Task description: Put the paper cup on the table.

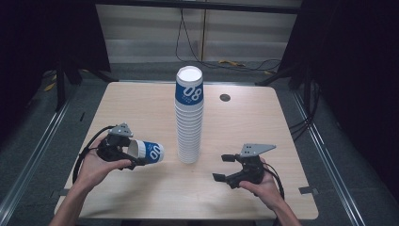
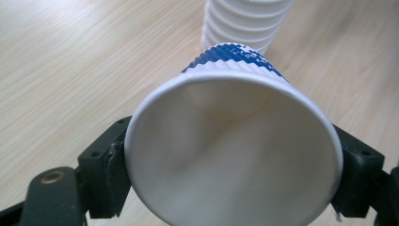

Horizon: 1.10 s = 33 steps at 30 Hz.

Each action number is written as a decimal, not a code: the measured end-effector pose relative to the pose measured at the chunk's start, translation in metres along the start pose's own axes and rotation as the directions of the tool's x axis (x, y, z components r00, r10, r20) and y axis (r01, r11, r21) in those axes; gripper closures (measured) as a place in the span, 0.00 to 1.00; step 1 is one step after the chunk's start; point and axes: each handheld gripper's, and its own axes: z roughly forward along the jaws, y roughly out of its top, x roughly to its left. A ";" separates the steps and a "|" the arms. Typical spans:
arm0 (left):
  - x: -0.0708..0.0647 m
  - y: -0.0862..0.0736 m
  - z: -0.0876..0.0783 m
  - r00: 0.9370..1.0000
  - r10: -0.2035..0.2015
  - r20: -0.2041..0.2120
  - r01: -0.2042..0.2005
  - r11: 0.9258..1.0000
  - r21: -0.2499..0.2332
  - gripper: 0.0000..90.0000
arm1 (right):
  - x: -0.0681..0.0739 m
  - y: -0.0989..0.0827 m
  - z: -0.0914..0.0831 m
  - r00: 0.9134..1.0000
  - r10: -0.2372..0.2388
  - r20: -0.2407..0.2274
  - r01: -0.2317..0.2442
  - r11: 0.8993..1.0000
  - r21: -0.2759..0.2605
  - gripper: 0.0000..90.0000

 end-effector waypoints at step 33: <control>0.042 0.013 0.016 0.996 -0.026 -0.091 0.051 0.956 0.289 0.19 | -0.001 -0.002 0.001 1.000 0.000 0.015 0.000 1.000 0.014 0.16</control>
